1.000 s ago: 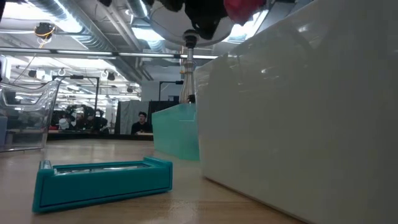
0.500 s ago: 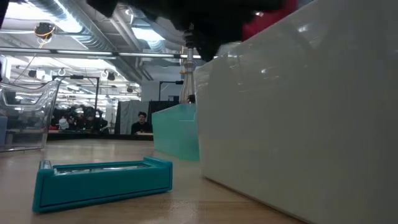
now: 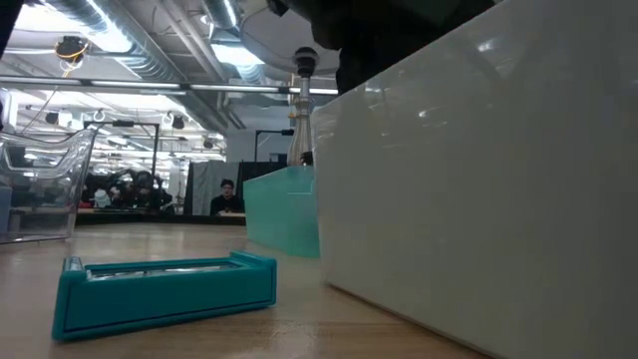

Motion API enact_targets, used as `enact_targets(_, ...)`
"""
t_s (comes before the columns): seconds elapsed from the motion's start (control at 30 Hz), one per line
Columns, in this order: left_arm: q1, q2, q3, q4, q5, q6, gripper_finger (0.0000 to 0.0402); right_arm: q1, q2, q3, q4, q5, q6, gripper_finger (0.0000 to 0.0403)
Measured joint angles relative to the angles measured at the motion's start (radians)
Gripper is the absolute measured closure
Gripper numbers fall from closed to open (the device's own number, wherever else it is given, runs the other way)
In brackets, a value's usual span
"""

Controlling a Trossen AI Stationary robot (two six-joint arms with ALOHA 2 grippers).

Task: Pick & Place Office items
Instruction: Put the red digital timer into the gray bin

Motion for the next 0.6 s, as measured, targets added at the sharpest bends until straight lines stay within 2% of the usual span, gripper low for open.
enact_targets(0.6, 0.009, 0.075, 0.001, 0.015, 0.002, 0.033, 0.0261, 0.000, 0.000, 0.000, 0.000, 0.000, 0.000, 0.0112)
